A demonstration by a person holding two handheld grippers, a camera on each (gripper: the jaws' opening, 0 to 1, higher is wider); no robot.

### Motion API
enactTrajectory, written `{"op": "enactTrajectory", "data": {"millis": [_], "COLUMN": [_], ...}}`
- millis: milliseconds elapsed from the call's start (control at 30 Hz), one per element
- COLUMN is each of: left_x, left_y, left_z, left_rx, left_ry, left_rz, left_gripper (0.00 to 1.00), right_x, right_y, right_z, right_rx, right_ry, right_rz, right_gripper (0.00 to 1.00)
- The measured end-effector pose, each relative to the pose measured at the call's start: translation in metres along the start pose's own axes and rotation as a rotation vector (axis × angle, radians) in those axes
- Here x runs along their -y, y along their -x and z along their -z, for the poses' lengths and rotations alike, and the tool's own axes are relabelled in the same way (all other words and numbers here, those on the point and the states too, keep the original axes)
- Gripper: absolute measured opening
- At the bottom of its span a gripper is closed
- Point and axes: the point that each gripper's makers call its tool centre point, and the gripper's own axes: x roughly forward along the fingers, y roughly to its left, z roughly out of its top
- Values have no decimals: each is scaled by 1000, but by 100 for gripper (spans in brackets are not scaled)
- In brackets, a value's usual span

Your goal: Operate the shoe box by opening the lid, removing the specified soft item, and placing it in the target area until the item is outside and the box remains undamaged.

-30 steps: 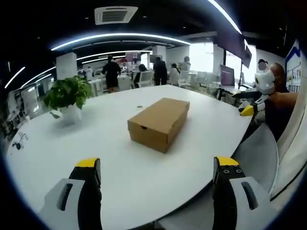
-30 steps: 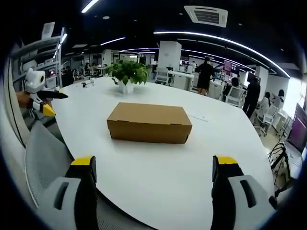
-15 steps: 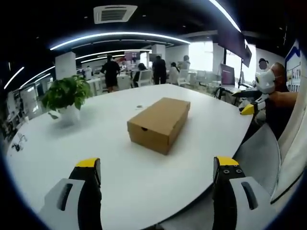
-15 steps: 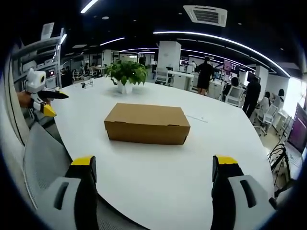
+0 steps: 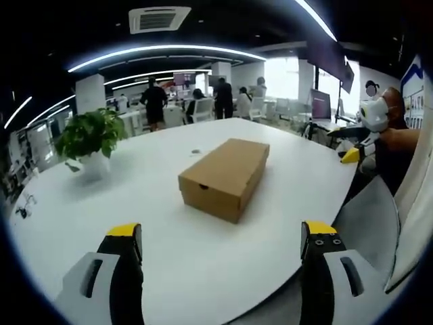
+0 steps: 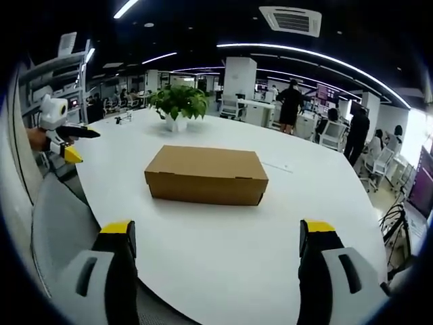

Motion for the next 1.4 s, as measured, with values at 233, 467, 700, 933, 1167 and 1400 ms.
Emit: {"op": "enactTrajectory", "data": {"millis": [233,467,700,933,1167,1400], "left_x": [-1,1,4,4,3,10], "left_y": [-3,-12,-23,-35,-50,-67], "left_z": [2,3,6,4,1,10], "left_rx": [-7,-2,-15,-23,-18,-56], "left_ry": [12,16,26,29,40,33], "left_rz": [-13,-30,-35,-38,-43,-33], "left_gripper": [100,100,100,100,99,98], "right_x": [4,11,18,25,33,45], "right_y": [-3,-12,-20,-30,-37,-48], "right_z": [1,0,-3,-3,-1,0], "right_rx": [-5,-6,6,5,-1,-5], "right_ry": [2,13,9,16,28,27], "right_rz": [-6,-18,-19,-26,-34,-26], "right_gripper": [96,96,96,94,93,92]}}
